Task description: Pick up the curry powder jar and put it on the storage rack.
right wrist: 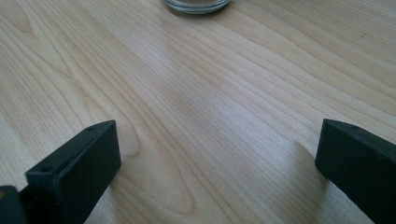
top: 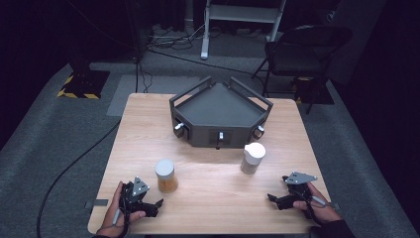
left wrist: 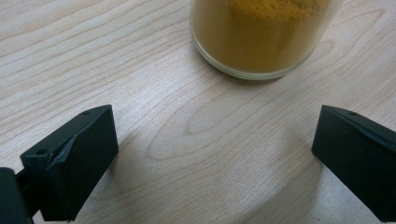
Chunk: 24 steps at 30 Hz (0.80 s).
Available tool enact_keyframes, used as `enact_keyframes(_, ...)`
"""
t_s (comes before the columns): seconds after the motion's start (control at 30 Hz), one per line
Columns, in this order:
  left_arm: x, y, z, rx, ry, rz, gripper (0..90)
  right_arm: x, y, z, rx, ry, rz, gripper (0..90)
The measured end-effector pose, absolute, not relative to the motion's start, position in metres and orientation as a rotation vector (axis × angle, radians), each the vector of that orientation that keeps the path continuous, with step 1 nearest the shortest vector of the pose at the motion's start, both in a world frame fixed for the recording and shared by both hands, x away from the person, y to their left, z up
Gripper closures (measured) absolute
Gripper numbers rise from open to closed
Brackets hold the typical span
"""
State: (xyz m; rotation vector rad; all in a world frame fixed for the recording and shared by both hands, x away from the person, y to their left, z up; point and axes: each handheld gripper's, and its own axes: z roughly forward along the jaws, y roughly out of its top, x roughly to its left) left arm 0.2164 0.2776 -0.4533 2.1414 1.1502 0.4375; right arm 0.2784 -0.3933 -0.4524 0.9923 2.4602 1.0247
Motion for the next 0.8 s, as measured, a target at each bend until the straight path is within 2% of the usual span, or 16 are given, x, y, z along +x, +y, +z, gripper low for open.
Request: enact_keyframes(0.8,0.2163,0.2779,-0.4532,2.143,1.147,0.439,0.5,0.2783,-0.3933,-0.4524,0.992,2.46,1.024,0.0)
